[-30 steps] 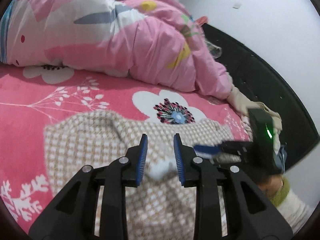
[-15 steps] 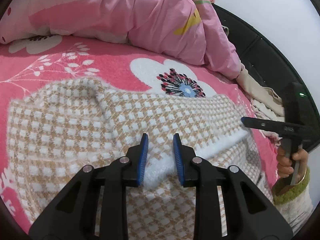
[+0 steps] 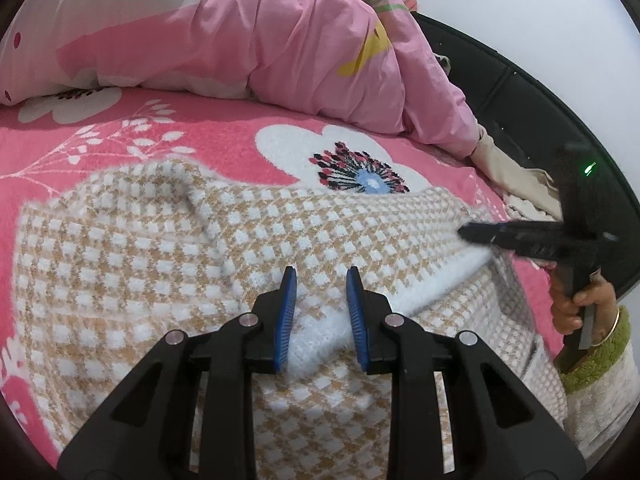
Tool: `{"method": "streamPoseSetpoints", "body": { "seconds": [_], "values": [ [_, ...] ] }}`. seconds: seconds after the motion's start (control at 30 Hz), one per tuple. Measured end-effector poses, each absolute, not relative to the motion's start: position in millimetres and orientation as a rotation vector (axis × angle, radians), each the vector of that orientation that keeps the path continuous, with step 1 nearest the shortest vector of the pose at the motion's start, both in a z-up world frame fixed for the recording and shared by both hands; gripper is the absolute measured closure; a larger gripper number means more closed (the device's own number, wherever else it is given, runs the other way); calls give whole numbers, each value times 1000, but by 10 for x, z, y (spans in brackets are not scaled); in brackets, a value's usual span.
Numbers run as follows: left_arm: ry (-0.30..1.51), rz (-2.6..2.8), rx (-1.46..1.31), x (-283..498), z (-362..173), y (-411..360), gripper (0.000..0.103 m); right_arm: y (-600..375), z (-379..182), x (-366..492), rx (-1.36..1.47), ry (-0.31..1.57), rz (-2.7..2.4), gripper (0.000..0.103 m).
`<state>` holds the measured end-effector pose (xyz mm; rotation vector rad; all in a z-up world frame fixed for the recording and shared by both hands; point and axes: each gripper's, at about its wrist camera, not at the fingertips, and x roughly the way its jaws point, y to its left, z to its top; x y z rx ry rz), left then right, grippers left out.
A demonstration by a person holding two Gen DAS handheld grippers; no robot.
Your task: Fold large clothes
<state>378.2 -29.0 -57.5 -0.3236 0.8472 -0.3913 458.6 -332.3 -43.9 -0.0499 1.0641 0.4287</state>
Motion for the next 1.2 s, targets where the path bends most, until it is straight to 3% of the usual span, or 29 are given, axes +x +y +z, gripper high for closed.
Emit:
{"method": "streamPoseSetpoints", "body": {
  "seconds": [0.13, 0.33, 0.47, 0.6, 0.8, 0.9, 1.2],
  "values": [
    [847, -392, -327, 3787, -577, -284, 78, -3448, -175, 4528, -21, 1036, 301, 61],
    [845, -392, -329, 3782, -575, -283, 78, -3075, 239, 4424, -23, 893, 430, 53],
    [843, -393, -332, 3781, -575, -280, 78, -2543, 45, 4541, -71, 898, 499, 50],
    [850, -391, -333, 3788, -586, -281, 78, -2346, -528, 4720, -90, 1007, 453, 42],
    [842, -401, -355, 3788, -589, -244, 78, -2435, -227, 4485, -22, 938, 483, 42],
    [846, -401, -358, 3793, -570, -236, 78, -2336, -496, 4353, -117, 944, 461, 41],
    [818, -353, -305, 4029, -154, -404, 70, -2327, -485, 4297, -131, 923, 449, 40]
  ]
}}
